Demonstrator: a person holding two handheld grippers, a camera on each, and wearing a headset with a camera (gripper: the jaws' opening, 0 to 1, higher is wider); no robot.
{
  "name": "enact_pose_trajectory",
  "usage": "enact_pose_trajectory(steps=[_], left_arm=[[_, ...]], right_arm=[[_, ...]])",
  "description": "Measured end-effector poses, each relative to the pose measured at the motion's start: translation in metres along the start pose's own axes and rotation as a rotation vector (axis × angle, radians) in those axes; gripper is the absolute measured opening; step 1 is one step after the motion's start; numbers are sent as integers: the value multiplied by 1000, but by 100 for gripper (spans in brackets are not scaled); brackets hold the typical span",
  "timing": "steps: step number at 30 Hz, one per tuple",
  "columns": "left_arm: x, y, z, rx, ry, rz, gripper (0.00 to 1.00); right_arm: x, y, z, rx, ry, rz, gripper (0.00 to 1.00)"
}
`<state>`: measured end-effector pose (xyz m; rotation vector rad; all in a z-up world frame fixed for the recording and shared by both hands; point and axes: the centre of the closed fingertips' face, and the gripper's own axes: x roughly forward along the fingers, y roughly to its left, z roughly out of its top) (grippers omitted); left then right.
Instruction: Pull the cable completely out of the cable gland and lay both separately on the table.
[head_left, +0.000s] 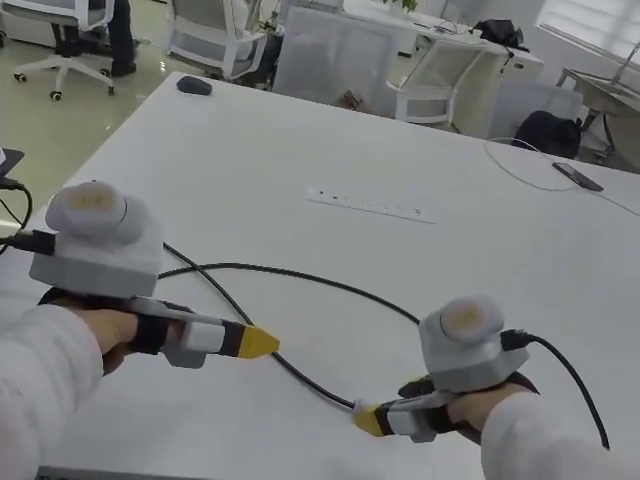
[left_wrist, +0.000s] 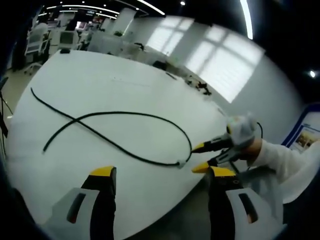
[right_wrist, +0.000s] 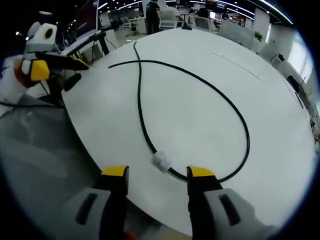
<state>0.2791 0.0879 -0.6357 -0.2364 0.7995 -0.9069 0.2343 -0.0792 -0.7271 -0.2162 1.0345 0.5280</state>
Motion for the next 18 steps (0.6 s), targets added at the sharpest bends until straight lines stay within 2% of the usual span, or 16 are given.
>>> enact_pose_trajectory(steps=[3, 5, 6, 7, 9, 10, 11, 13, 16, 17, 18], left_arm=[[0, -2, 3, -3, -11, -7, 75], [-1, -2, 4, -5, -17, -11, 75], [-1, -2, 4, -3, -18, -14, 75], [-2, -2, 4, -4, -17, -15, 75], [-3, -2, 6, -9, -27, -16, 75], [-3, -2, 6, -13, -32, -16, 75], [-3, -2, 6, -15, -31, -18, 75], [-3, -3, 6, -15, -28, -21, 75], [-3, -3, 8, -11, -32, -24, 75], [-3, -3, 9, -12, -34, -24, 75], [-3, -3, 8, -13, -34, -25, 74]], right_arm=[[2, -1, 1, -29, 4, -7, 42], [7, -5, 1, -114, 10, -9, 40], [13, -11, -3, -178, 21, -22, 40], [15, -15, -8, -206, 40, -28, 39], [19, -17, -13, -172, 41, -17, 33], [19, -16, -11, -164, 31, -7, 31], [18, -12, -4, -181, 2, 12, 31], [14, -10, 9, -232, -37, 13, 30], [15, -14, 14, -302, -23, -16, 25], [15, -17, 11, -342, 9, -29, 23], [16, -16, 11, -373, 14, -22, 22]])
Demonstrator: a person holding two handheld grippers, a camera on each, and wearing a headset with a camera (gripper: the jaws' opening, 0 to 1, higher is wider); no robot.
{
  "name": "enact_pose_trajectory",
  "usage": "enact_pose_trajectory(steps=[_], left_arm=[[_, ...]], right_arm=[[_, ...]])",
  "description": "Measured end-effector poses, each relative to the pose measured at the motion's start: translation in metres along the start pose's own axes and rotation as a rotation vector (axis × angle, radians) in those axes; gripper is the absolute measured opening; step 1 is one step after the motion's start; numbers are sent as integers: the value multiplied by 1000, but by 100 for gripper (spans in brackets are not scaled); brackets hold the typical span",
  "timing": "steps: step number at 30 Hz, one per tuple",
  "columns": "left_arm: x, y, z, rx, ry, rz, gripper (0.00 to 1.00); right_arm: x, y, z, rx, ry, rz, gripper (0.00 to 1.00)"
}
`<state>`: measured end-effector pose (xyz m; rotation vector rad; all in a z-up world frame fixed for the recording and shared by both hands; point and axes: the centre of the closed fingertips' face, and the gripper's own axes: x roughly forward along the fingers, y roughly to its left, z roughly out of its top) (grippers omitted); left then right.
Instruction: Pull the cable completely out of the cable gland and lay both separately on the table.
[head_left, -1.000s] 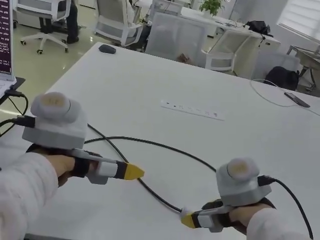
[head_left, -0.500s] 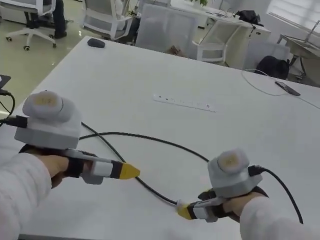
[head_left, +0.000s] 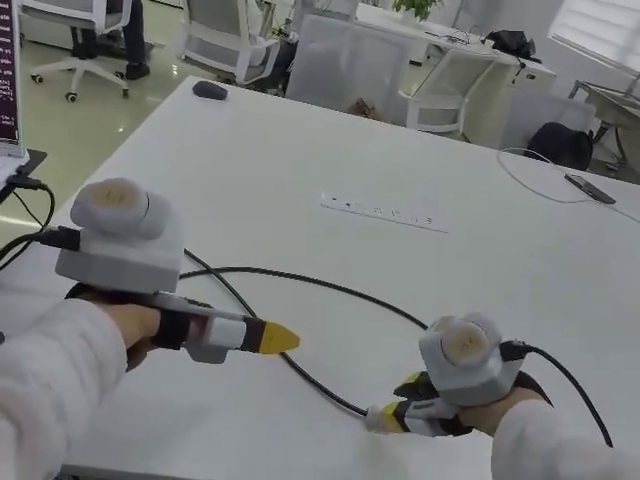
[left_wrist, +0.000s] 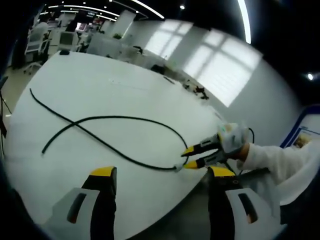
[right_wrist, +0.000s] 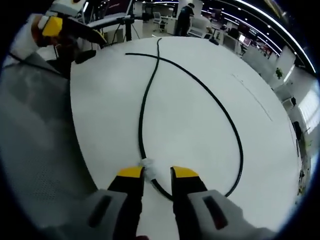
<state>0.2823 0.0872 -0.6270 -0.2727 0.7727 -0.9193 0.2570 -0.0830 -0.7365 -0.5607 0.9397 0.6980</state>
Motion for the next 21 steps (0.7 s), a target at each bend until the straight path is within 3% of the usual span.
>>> enact_pose_trajectory(steps=[3, 6, 8, 10, 12, 15, 21], left_arm=[[0, -1, -2, -1, 6, -4, 74], [0, -1, -3, 1, 10, -6, 74], [1, -2, -4, 2, 14, -8, 74], [1, -2, -6, 3, 20, -7, 74], [2, -2, -9, 6, 32, -5, 74], [2, -1, -11, 7, 39, -1, 74], [1, 3, -14, 5, 49, 20, 74]], right_arm=[[2, 11, 2, -10, -22, 72, 28], [4, 9, -4, -103, -5, 70, 25], [7, 5, -8, -103, -3, 55, 18], [10, 8, -5, -83, -41, 82, 14], [12, 10, -4, -95, -54, 105, 14], [16, 14, -10, -174, -19, 136, 19], [20, 18, -6, -243, -50, 134, 14]])
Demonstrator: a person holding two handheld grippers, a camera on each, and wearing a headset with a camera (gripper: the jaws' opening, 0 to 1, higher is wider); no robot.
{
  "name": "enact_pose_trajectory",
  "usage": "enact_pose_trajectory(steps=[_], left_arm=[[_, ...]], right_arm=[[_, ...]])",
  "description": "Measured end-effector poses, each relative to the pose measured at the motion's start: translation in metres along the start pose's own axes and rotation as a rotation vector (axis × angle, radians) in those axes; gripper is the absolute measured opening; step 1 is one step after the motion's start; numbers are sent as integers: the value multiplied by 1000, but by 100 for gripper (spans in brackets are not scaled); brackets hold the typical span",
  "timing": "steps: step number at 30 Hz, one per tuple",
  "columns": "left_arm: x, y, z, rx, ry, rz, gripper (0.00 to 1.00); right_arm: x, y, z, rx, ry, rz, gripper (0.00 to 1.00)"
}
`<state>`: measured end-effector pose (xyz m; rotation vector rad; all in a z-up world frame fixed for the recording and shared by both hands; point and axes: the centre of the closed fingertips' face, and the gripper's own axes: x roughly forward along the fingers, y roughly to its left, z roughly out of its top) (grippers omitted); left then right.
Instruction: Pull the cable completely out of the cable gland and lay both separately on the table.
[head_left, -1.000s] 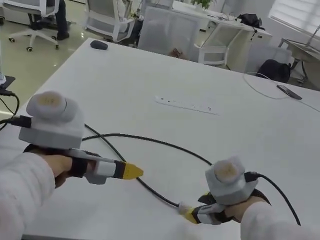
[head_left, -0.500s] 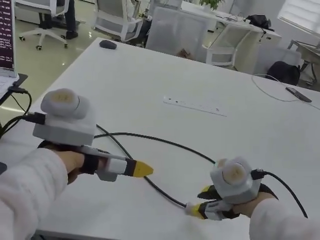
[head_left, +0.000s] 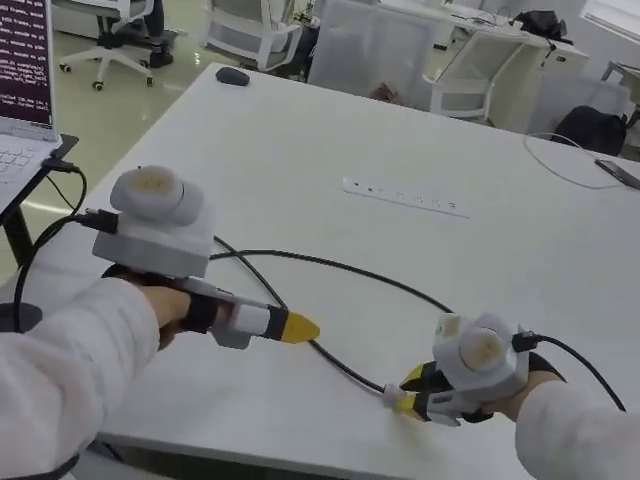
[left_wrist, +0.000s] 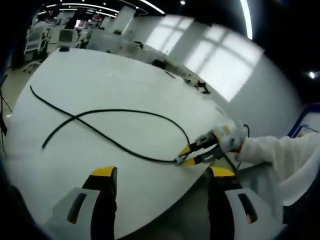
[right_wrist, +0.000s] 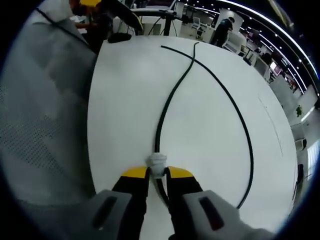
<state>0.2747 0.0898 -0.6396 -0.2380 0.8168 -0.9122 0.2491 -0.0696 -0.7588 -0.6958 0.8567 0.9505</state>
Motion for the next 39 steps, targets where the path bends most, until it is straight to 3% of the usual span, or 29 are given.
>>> enact_pose_trajectory(steps=[10, 12, 14, 17, 19, 23, 26, 30, 35, 39], left_arm=[[-1, 0, -6, 42, 8, 18, 73], [-1, -2, 0, 76, -27, 8, 71], [-1, -6, 5, 107, -60, -8, 65], [0, -15, 10, 135, -89, -46, 58], [1, -22, 14, 174, -103, -67, 55], [4, -33, 18, 239, -116, -110, 49], [7, -47, 21, 290, -128, -170, 41], [8, -60, 25, 305, -144, -215, 41], [5, -70, 26, 371, -127, -252, 40], [-1, -79, 34, 375, -143, -301, 38]], right_arm=[[4, 4, -1, -28, -38, -1, 13], [1, 4, 2, -8, -58, -4, 13], [-4, 4, 5, 60, -70, 0, 13], [-15, 1, 16, -21, -110, -23, 13], [-25, 1, 19, -14, -117, -32, 12], [-44, -3, 35, -32, -176, -61, 12], [-61, -2, 54, -40, -233, -68, 12], [-80, 2, 75, -85, -274, -69, 12], [-101, 13, 105, -154, -323, -78, 12], [-112, 23, 120, -202, -351, -79, 12]])
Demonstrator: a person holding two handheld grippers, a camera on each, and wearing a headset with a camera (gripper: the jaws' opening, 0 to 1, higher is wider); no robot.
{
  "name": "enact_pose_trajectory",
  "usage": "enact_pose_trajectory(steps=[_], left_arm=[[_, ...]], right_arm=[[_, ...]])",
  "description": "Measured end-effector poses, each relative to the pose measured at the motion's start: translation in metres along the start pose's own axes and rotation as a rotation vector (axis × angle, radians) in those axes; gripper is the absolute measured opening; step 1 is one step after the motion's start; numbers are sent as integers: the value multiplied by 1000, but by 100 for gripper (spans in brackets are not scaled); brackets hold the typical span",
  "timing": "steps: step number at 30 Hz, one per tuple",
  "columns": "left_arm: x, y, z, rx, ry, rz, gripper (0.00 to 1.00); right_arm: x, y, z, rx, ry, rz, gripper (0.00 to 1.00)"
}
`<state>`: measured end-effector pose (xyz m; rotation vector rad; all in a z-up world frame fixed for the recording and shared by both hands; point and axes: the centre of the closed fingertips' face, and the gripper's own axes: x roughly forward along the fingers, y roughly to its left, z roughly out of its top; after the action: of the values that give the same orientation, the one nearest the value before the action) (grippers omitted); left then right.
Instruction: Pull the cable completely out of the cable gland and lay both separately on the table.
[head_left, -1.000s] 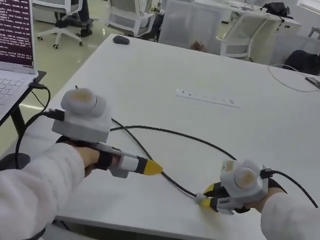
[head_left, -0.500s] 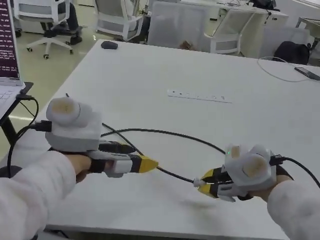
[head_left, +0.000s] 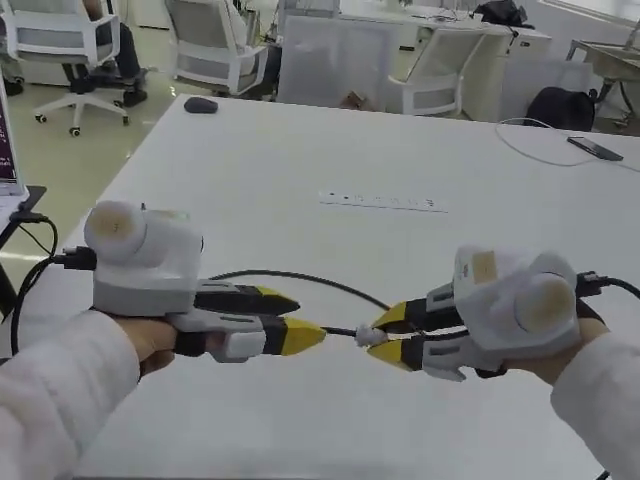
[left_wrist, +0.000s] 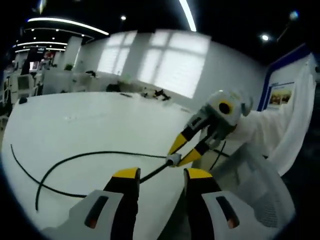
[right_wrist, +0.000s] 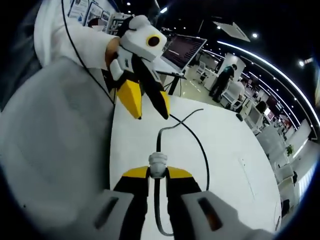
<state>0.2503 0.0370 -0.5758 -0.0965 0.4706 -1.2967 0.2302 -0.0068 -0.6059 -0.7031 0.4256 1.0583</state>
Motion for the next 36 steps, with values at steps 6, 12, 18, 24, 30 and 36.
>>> enact_pose_trajectory(steps=[6, 12, 18, 24, 30, 36], left_arm=[[-1, -13, -1, 42, 38, -64, 40], [-4, -39, 11, 79, -12, -153, 39], [-14, -56, 19, 183, -60, -195, 28], [-21, -64, 22, 207, -85, -223, 19], [-24, -69, 31, 156, -162, -247, 17], [-28, -79, 39, 136, -214, -293, 17]], right_arm=[[-11, 3, 28, -44, -52, -5, 12], [-24, 12, 61, -111, -116, 13, 12], [-34, 20, 83, -155, -161, 40, 12], [-39, 24, 92, -177, -198, 55, 12], [-46, 23, 98, -173, -212, 66, 12], [-57, 26, 107, -159, -260, 95, 12]])
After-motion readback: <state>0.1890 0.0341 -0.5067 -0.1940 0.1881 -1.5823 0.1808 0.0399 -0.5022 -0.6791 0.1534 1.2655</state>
